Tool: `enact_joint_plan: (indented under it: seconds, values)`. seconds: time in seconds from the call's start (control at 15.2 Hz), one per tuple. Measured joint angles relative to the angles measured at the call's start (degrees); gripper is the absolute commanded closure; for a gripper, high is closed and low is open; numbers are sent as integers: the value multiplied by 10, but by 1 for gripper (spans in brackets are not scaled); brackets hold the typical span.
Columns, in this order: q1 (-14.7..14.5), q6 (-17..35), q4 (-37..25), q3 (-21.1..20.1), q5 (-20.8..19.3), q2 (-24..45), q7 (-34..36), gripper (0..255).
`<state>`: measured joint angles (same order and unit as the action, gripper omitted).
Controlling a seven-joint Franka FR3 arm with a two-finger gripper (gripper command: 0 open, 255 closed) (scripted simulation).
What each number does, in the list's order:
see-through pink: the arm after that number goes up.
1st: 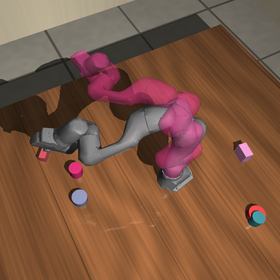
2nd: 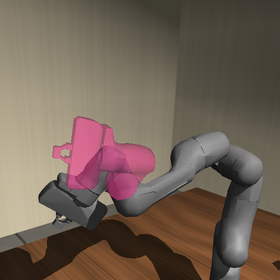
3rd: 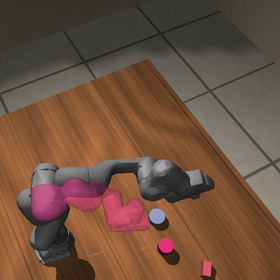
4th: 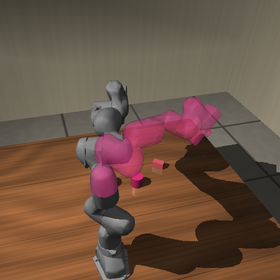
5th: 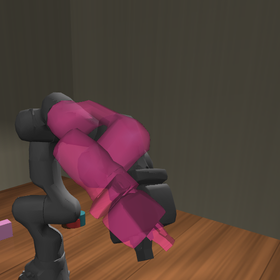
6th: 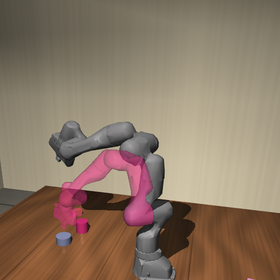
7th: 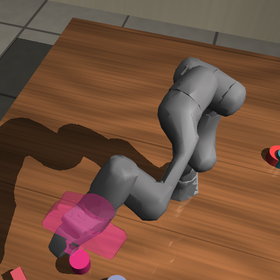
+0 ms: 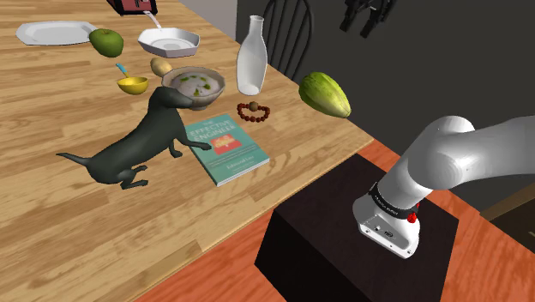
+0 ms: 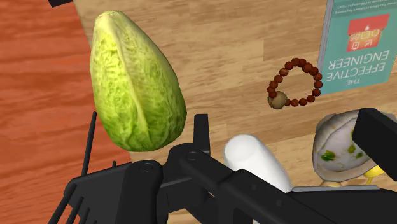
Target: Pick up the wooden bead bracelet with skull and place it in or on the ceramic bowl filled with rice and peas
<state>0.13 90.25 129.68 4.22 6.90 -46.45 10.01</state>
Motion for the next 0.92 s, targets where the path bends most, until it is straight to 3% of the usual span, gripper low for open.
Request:
enact_joint_plan:
  seconds: [0.46, 0.92]
  values:
    - [-3, 71, 40, -31, 16, 49, 35, 0]
    - [-11, 176, 59, -72, 36, 158, 83, 0]
